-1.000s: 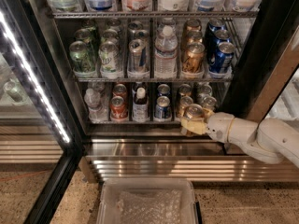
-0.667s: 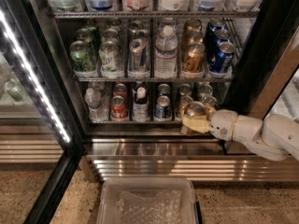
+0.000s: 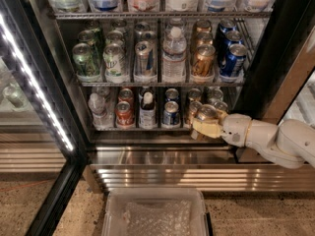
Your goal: Pick orange can from bottom shelf of fridge
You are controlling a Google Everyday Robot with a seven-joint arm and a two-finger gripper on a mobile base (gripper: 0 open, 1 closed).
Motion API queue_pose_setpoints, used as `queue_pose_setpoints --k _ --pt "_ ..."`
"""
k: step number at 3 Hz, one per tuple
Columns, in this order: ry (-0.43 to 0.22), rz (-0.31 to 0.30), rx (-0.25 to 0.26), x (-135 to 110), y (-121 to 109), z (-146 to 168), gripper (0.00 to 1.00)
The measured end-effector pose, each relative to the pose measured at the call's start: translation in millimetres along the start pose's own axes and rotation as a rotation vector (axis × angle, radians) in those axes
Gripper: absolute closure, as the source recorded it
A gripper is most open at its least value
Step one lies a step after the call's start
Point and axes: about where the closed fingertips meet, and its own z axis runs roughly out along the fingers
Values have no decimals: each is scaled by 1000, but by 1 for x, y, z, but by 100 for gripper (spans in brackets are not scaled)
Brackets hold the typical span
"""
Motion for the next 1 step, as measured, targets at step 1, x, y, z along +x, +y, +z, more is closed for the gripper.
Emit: queue_pose_setpoints --k 1 --pt "0 0 0 3 -1 0 100"
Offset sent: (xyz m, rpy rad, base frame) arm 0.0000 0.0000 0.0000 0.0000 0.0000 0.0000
